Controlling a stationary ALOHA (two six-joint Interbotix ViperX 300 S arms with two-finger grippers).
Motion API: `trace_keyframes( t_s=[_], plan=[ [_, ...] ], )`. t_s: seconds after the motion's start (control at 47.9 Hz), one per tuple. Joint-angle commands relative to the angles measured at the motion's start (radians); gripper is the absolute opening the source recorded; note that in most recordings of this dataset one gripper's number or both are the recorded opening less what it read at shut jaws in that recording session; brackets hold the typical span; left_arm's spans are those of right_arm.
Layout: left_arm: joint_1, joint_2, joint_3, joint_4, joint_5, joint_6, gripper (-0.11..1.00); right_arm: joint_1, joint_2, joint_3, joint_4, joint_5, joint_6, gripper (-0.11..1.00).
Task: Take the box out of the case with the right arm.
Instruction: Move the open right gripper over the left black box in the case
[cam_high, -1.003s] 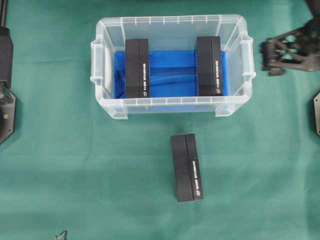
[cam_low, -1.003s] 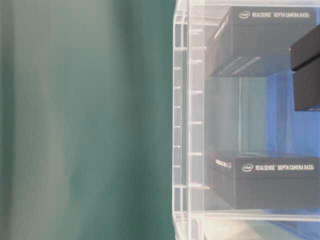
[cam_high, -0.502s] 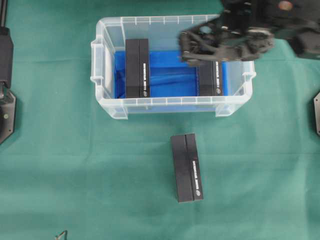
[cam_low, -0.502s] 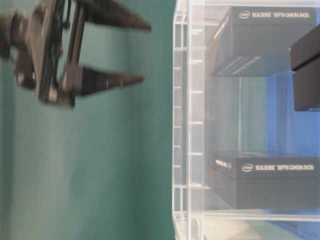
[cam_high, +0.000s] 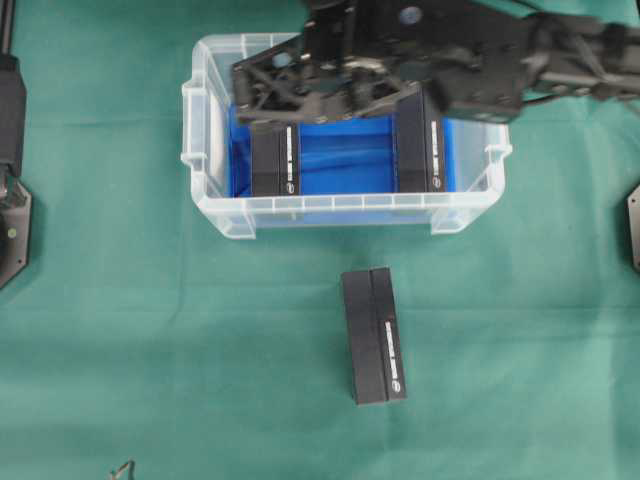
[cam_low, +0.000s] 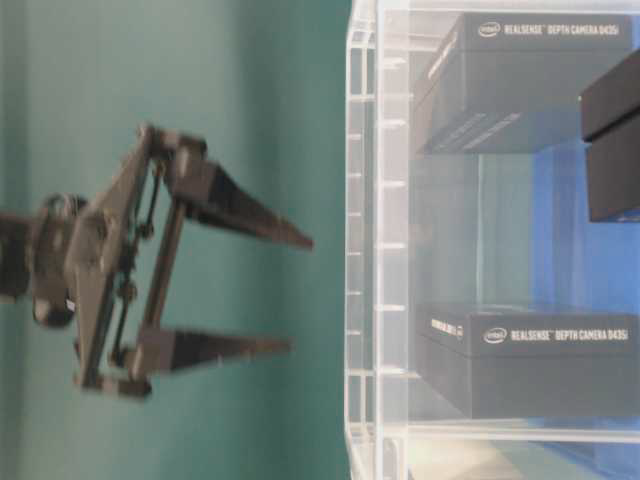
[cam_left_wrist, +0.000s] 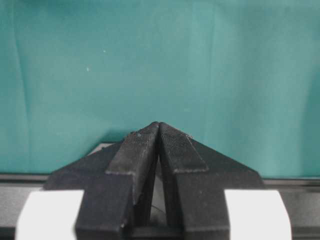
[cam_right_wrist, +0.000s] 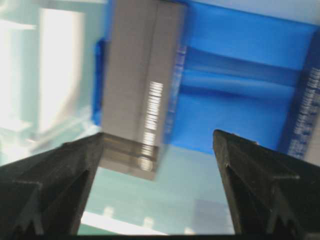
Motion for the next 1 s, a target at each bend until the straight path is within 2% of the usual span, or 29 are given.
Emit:
trace_keyframes(
  t_s=[0.0,0.23,0.982],
  plan=[
    [-0.003,-0.002,-0.031,0.002,-0.003,0.002,0.00,0.002,0.011,-0.066,0.012,-0.003,-0.011,0.87],
    [-0.003,-0.003,-0.031,0.002,-0.003,0.000,0.00,0.002,0.069,-0.133,0.038,-0.006,-0.044,0.88],
    [-0.003,0.000,-0.031,0.002,-0.003,0.000,0.00,0.002,0.074,-0.133,0.037,0.014,-0.061,0.92]
  ],
)
